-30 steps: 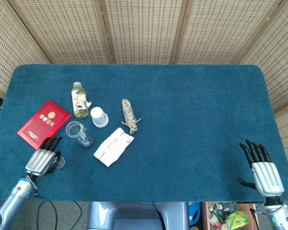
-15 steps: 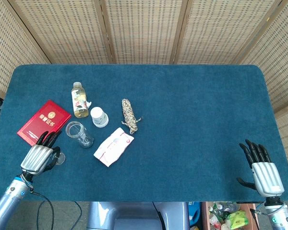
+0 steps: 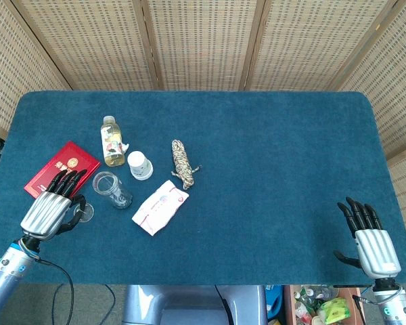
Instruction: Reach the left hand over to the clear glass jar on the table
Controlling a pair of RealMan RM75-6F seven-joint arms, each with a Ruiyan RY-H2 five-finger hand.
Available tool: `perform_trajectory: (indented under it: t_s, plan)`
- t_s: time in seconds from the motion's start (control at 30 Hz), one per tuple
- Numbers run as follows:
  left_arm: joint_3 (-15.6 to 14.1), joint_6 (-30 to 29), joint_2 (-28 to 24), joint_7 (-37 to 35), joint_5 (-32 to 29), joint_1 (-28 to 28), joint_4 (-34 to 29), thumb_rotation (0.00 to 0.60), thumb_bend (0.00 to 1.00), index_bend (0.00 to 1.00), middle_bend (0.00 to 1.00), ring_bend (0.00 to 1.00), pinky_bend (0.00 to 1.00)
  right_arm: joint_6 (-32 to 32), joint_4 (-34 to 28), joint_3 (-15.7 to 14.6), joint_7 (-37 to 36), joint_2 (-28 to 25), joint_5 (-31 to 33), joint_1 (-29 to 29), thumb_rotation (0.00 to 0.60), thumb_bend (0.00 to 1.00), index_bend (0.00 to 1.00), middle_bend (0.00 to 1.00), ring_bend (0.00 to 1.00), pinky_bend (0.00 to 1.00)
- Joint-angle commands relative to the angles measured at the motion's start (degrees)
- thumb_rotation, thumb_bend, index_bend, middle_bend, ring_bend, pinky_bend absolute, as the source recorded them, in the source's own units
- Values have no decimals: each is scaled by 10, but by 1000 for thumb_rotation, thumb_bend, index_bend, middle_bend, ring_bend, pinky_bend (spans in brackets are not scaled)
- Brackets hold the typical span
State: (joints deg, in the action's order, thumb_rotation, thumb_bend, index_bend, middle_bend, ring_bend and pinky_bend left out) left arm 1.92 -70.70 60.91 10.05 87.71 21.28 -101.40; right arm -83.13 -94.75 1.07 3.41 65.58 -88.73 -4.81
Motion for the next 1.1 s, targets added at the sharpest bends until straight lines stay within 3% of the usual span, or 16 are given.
perform_trajectory:
  t_s: [0.03,0.47,1.1]
  plan:
    - [15,5,-26,-15,-4,12,-35,600,473,584,0,0,0,0,0,0,0,0,0,0,600,0,3,0,0,0]
    - [54,46,-65,3,-53,51,-83,600,472,584,0,0,0,1,0,0,0,0,1,0,600,0,3,0,0,0]
    - [83,100,-32,52,-157,102,-44,600,472,584,0,0,0,7,3,-1,2,2,3,-2,600,0,3,0,0,0]
